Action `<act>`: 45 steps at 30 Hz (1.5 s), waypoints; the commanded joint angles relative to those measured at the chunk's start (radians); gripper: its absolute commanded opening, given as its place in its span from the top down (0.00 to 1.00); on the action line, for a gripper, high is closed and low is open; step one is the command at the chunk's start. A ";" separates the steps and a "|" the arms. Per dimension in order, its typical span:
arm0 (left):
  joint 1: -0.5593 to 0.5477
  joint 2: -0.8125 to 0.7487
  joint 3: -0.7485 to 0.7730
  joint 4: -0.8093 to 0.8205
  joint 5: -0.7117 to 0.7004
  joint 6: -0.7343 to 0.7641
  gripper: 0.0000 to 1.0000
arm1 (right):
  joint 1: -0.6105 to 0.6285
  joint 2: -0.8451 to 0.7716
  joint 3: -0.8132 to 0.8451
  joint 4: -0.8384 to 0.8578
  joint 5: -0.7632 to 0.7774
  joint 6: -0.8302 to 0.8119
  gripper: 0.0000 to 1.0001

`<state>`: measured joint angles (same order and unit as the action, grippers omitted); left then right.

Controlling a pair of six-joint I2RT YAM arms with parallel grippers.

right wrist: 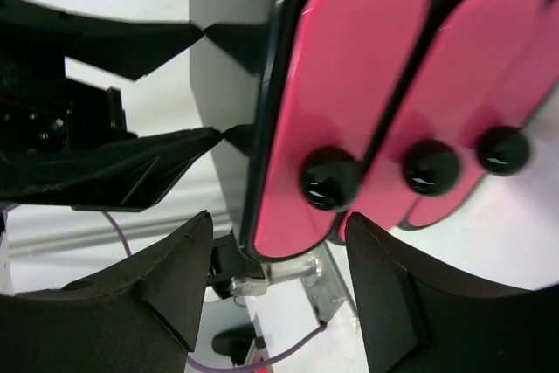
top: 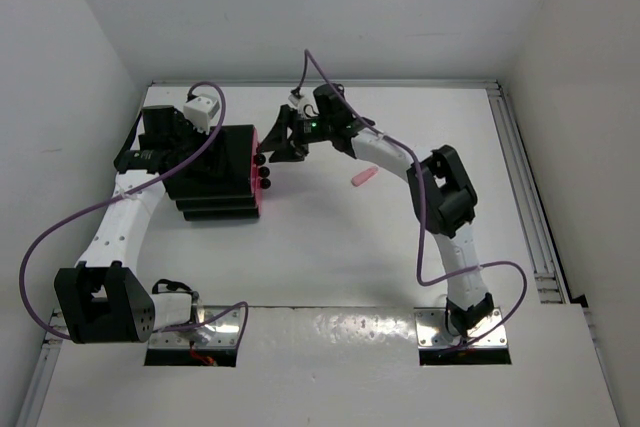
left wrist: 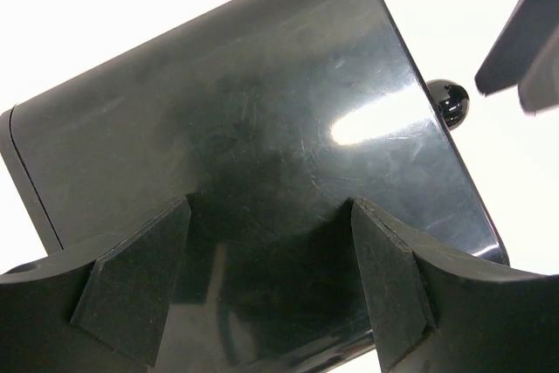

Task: Sort the stationery into containers
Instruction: Open the drawer in the storage box.

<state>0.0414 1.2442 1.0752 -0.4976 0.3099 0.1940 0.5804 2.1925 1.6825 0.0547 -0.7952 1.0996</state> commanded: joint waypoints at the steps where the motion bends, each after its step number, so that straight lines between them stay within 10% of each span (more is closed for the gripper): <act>1: 0.011 0.026 -0.023 -0.098 0.000 0.004 0.19 | 0.025 -0.004 0.020 0.073 -0.027 0.034 0.38; 45: 0.009 0.027 -0.027 -0.116 -0.028 0.012 0.19 | 0.029 0.107 0.092 0.117 -0.012 0.054 0.60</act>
<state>0.0422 1.2446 1.0756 -0.4992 0.3073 0.1940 0.6094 2.3058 1.7370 0.1234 -0.8127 1.1568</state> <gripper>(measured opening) 0.807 0.411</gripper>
